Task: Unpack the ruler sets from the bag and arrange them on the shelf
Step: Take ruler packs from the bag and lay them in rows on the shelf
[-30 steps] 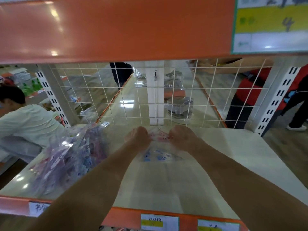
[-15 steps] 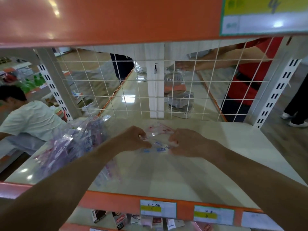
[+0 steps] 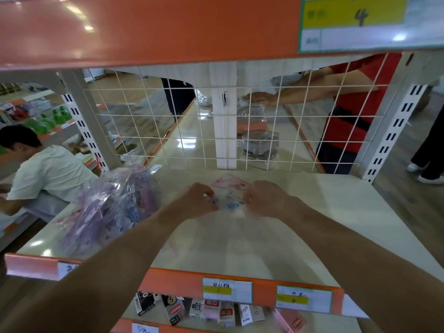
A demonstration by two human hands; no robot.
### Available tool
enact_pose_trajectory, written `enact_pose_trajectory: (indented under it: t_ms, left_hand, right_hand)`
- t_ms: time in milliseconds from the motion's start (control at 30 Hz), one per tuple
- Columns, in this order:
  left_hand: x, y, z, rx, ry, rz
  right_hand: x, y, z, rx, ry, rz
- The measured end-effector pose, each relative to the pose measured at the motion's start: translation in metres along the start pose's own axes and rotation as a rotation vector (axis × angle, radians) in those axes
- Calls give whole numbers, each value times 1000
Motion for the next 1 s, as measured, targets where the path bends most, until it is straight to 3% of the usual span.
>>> enact_pose_trajectory:
  t_ms: [133,300,567,1000]
  left_hand:
    - [-5,-3,-4,28,-32,15]
    - [-23,-20,-6,32,-108,126]
    - [-44,-8,5,-56,-107,68]
    - [-61,-2,1,-16,-102,140]
  right_hand:
    - [-3,-4,2,-2,2,-2]
    - [-18,-17,14,-21,80,156]
    - [-41,-5,18,13,118,109]
    - [-41,-5,20,-6,159,132]
Point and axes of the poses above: each hand's wrist, its own x-axis away from the middle knuckle, its own y-axis out of the palm, z = x × y, the point moved 6 cm from there along -x, towards the middle knuckle, and after that the axes turned 2 degrees about -z, right-handed, at the moved point
